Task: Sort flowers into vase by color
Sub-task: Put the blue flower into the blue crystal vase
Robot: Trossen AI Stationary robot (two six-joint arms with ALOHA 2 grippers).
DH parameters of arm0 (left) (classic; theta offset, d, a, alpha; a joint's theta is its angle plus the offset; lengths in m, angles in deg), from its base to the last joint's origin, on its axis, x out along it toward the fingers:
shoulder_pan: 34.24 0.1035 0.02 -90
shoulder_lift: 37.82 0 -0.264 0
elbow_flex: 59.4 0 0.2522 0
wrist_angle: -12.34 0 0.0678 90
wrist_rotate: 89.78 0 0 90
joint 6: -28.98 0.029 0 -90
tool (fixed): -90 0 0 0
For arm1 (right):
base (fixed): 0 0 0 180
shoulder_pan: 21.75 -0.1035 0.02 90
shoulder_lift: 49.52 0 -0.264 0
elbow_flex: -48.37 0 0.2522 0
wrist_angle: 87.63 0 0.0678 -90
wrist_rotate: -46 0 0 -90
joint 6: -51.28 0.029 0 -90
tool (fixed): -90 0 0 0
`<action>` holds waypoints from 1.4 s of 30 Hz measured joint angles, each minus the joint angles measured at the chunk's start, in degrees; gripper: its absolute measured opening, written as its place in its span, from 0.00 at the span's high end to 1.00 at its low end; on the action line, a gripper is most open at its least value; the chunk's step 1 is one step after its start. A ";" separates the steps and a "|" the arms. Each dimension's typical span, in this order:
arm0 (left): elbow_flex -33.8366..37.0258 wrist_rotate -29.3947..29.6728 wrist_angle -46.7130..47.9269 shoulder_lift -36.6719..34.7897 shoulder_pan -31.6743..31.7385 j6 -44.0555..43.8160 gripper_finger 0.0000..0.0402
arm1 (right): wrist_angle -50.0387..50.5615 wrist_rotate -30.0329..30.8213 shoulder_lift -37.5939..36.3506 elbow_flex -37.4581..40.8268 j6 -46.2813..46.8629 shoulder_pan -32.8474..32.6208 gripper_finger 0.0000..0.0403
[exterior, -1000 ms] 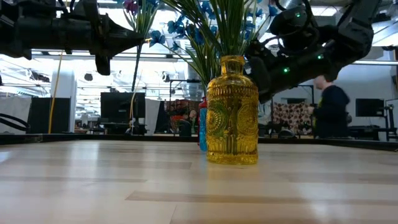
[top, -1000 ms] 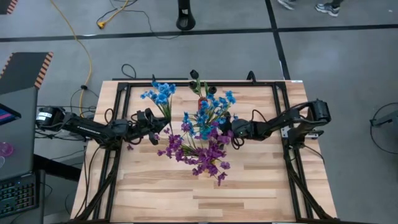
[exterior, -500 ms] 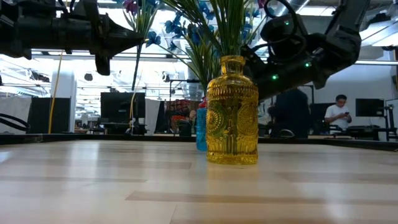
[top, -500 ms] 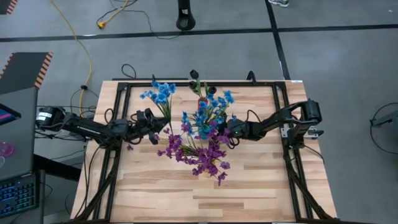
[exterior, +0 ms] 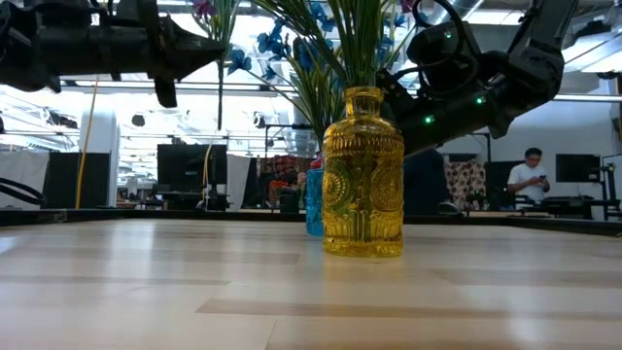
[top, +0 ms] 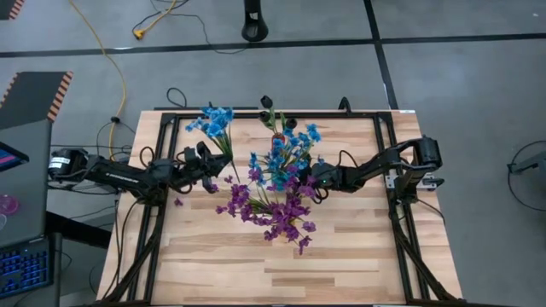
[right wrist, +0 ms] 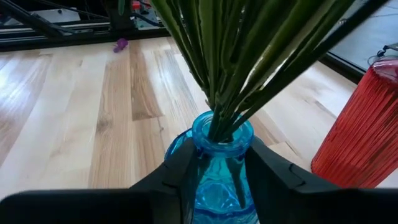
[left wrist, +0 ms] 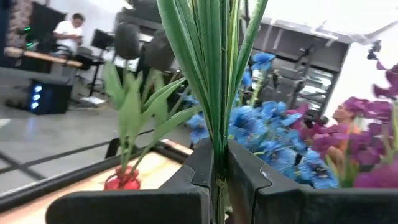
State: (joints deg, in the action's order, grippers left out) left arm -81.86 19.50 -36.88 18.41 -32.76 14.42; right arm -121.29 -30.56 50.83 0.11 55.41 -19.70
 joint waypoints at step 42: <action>-22.39 -24.93 -14.56 30.22 10.60 12.66 0.98 | 0.19 0.13 0.00 0.07 1.43 0.00 0.63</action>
State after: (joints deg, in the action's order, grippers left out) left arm -104.25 -5.43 -51.43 48.63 -22.16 27.08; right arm -121.10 -30.43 50.83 0.18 56.84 -19.70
